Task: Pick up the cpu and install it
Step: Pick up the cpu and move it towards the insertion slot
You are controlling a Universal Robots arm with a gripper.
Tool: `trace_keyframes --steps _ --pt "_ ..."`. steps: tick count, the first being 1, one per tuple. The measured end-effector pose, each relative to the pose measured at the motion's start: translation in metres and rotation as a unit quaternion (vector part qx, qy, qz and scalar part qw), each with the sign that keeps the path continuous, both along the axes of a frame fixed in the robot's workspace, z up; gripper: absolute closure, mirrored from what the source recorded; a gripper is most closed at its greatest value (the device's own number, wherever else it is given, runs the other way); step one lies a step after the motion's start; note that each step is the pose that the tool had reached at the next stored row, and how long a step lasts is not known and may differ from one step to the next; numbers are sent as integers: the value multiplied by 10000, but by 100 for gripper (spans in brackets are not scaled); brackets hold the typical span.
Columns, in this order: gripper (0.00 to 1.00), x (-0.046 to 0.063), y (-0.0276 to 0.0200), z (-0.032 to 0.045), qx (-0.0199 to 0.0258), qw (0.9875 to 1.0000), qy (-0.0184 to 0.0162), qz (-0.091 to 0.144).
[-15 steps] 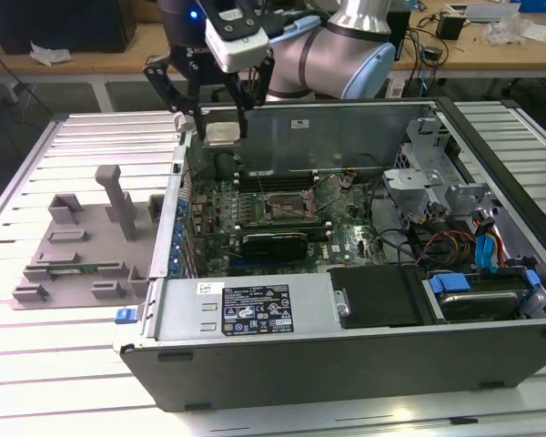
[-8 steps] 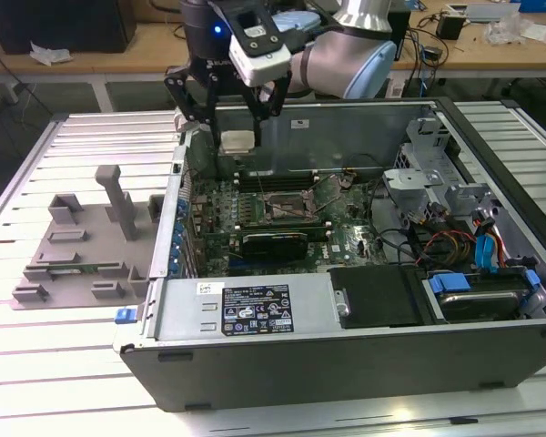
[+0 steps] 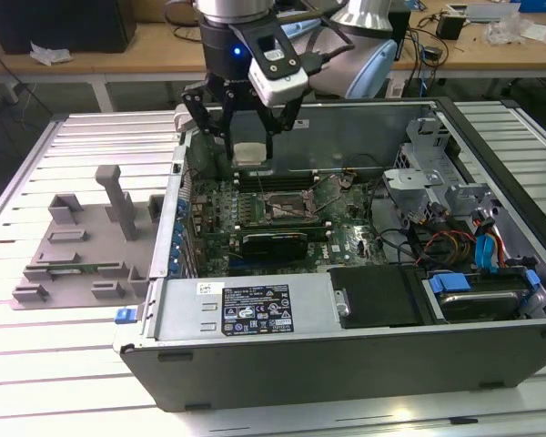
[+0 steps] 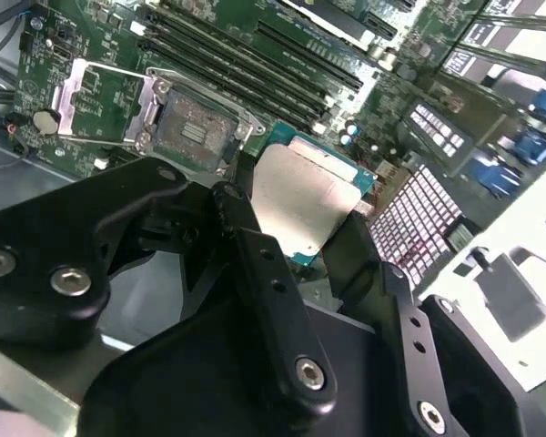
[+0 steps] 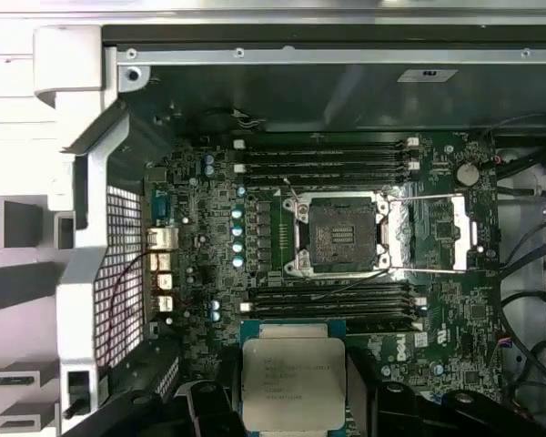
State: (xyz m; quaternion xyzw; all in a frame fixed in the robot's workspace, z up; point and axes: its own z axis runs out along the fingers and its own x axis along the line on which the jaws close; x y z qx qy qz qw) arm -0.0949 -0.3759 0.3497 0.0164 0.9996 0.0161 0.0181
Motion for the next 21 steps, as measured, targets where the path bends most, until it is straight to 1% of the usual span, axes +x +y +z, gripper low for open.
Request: trace_keyframes --steps 2,4,6,8,9,11,13,15,17,19,21 --pt "45 36 2 -35 0 10000 5 3" --pt "45 94 8 -84 1 10000 22 8" --pt "45 133 12 -115 1 10000 37 12" --pt "45 188 16 -149 -1 10000 58 19" --pt "45 250 23 -184 1 10000 79 27" --pt "45 305 31 -216 1 9999 97 38" --pt "45 401 40 -267 1 9999 130 57" --pt "45 456 49 -311 0 9999 147 73" --pt "45 494 72 -394 0 9998 149 111" --pt "45 502 80 -432 -1 9998 150 129" --pt "45 509 110 -476 0 9998 150 158"
